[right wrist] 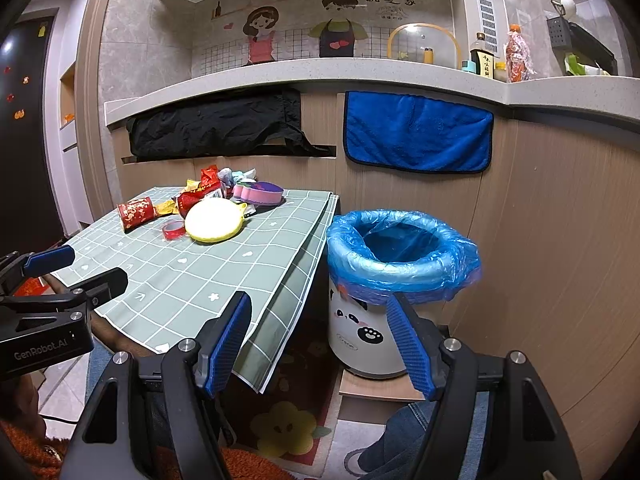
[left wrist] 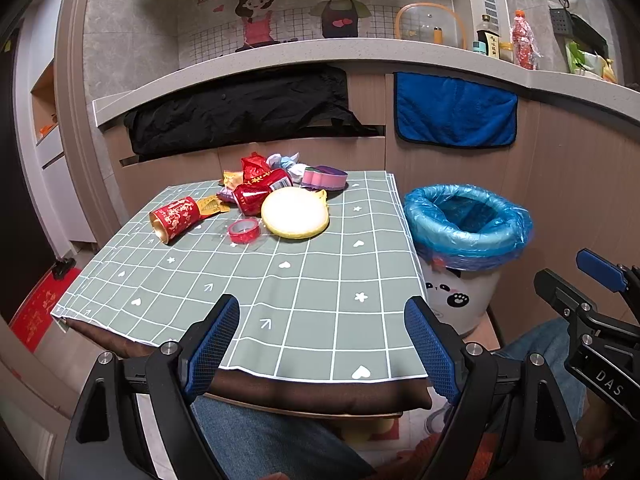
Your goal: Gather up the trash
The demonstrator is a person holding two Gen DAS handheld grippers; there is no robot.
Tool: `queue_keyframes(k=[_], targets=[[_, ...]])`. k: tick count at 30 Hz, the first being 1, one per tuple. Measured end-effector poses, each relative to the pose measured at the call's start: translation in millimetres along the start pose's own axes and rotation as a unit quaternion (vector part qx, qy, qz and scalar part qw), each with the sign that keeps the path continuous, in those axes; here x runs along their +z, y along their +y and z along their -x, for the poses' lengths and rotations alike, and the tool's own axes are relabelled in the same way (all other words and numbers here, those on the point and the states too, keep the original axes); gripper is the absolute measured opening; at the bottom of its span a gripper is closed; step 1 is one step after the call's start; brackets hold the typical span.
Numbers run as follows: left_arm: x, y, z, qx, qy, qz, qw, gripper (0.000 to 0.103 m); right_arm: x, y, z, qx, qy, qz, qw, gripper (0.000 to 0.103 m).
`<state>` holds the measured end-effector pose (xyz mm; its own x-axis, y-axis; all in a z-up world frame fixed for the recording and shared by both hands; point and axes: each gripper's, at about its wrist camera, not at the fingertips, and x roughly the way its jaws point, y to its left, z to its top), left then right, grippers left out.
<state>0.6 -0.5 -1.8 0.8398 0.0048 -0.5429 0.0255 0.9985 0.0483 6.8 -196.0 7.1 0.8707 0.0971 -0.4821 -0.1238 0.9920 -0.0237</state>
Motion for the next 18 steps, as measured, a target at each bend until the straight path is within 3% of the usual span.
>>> queue_keyframes(k=[18], targets=[[0.9,-1.9,0.6,-0.002,0.0,0.0,1.0,0.084,-0.3,-5.2,1.0,0.001,0.001,-0.002,1.0,0.067]])
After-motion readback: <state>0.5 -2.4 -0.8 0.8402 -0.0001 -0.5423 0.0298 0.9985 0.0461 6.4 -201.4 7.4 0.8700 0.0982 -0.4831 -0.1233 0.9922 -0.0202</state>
